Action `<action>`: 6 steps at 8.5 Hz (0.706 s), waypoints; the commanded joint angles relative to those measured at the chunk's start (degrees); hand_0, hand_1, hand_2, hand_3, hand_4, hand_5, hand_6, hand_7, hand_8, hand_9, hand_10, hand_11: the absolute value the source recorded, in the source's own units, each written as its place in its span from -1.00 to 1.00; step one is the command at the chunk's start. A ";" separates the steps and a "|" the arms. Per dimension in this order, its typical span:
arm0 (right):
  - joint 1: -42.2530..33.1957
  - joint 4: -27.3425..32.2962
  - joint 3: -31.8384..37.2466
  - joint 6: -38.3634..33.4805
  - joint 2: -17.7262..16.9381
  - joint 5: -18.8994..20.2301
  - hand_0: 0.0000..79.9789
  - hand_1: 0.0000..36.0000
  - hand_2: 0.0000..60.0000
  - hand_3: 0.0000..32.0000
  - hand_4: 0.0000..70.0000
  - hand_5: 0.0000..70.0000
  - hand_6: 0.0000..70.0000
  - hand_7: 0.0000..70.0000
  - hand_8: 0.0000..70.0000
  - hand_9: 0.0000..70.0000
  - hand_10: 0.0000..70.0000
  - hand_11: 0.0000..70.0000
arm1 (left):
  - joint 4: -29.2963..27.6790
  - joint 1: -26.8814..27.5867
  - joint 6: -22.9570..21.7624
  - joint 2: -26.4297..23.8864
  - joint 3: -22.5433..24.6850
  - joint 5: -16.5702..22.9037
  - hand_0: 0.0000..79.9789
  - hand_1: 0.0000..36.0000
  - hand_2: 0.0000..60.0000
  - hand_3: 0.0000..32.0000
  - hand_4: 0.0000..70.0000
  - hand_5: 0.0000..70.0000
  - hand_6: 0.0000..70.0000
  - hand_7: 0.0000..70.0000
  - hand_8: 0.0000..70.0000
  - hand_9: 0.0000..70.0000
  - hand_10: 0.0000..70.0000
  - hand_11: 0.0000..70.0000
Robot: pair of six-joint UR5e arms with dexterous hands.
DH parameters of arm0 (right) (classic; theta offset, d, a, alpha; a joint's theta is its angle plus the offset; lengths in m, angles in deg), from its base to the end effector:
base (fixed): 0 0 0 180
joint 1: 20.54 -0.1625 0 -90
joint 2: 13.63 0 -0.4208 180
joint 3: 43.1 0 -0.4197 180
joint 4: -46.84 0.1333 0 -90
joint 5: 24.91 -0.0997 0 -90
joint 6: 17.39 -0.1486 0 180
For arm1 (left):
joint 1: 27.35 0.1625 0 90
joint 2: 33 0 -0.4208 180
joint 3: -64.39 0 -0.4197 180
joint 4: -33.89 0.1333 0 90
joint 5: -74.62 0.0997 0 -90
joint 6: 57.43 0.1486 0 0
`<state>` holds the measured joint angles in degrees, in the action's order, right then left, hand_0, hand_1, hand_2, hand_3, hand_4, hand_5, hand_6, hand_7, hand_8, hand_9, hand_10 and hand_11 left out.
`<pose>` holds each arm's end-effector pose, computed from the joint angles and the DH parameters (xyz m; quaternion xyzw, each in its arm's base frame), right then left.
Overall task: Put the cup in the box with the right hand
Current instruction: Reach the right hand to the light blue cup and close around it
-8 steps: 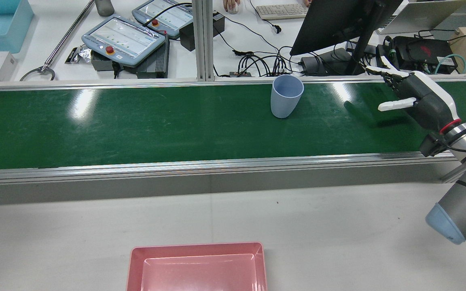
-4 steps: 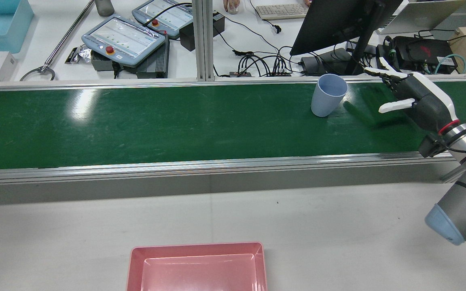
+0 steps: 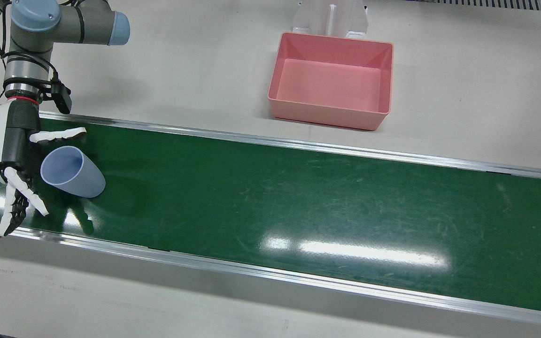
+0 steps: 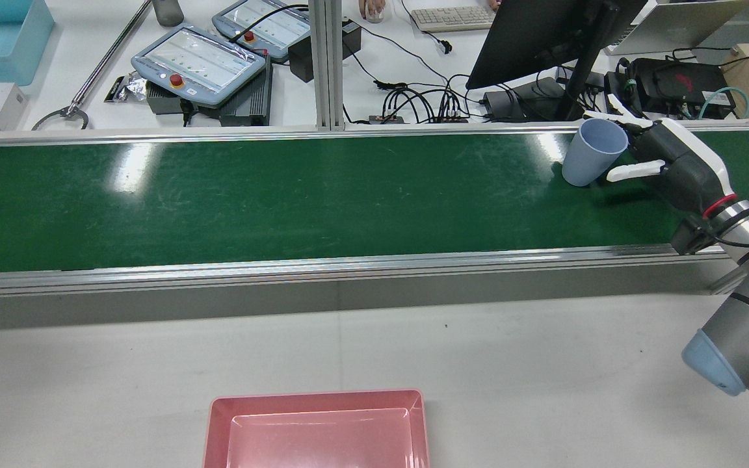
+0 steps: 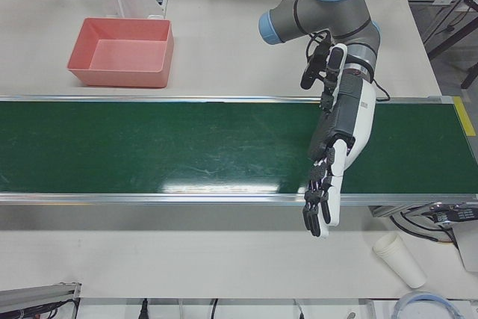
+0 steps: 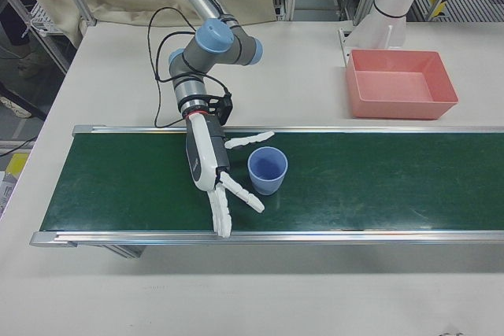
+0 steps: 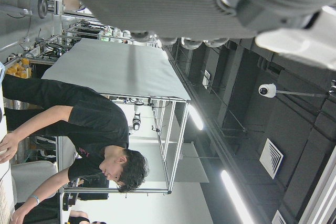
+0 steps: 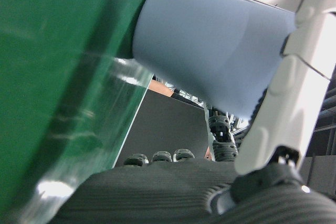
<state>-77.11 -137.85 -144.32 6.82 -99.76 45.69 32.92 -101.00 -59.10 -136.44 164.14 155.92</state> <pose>-0.1723 -0.5926 0.5458 0.0466 -0.7635 0.6152 0.1907 0.0359 -0.6756 0.4374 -0.0904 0.8331 -0.5456 0.0061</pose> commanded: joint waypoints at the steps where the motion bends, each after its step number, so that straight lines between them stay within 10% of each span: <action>1: 0.32 -0.23 0.50 0.05 0.00 -1.78 0.31 0.27 -0.09 -1.00 -0.74 -0.83 -0.91 -0.81 -1.00 -0.99 -1.00 -0.99 | -0.09 0.00 0.00 0.00 0.00 0.00 -1.00 -1.00 -1.00 -1.00 -1.00 -1.00 -1.00 -1.00 -1.00 -1.00 -1.00 -1.00; 2: 0.67 -0.32 0.50 -0.04 0.09 -1.79 0.30 1.00 1.00 -1.00 -0.41 -0.62 -0.45 1.00 -0.32 0.21 -0.63 -0.37 | 0.00 0.00 0.00 0.00 0.00 0.00 -1.00 -1.00 -1.00 -1.00 -1.00 -1.00 -1.00 -1.00 -1.00 -1.00 -1.00 -1.00; 3: 0.50 -0.32 0.33 -0.30 0.00 -1.70 0.64 1.00 1.00 -1.00 -0.24 -0.30 0.30 1.00 1.00 1.00 0.48 1.00 | -0.09 0.00 0.00 0.00 0.00 0.09 -1.00 -1.00 -1.00 -1.00 -1.00 -1.00 -1.00 -1.00 -1.00 -1.00 -1.00 -1.00; 4: 0.32 -0.06 -0.54 -1.00 0.00 -1.70 1.00 1.00 1.00 -1.00 -0.18 -0.11 0.50 1.00 1.00 1.00 0.85 1.00 | 0.00 0.08 0.00 0.00 0.00 0.00 -1.00 -1.00 -1.00 -1.00 -1.00 -1.00 -1.00 -1.00 -1.00 -1.00 -1.00 -1.00; 6: -1.42 -0.40 -7.63 -1.01 0.00 -1.53 0.91 1.00 1.00 -1.00 -0.27 -0.10 0.52 1.00 1.00 1.00 0.83 1.00 | 0.00 0.00 0.00 0.00 0.00 0.00 -1.00 -1.00 -1.00 -1.00 -1.00 -1.00 -1.00 -1.00 -1.00 -1.00 -1.00 -1.00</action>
<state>-76.91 -138.01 -145.53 5.91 -99.75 44.01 32.90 -100.98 -59.10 -136.42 164.15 155.94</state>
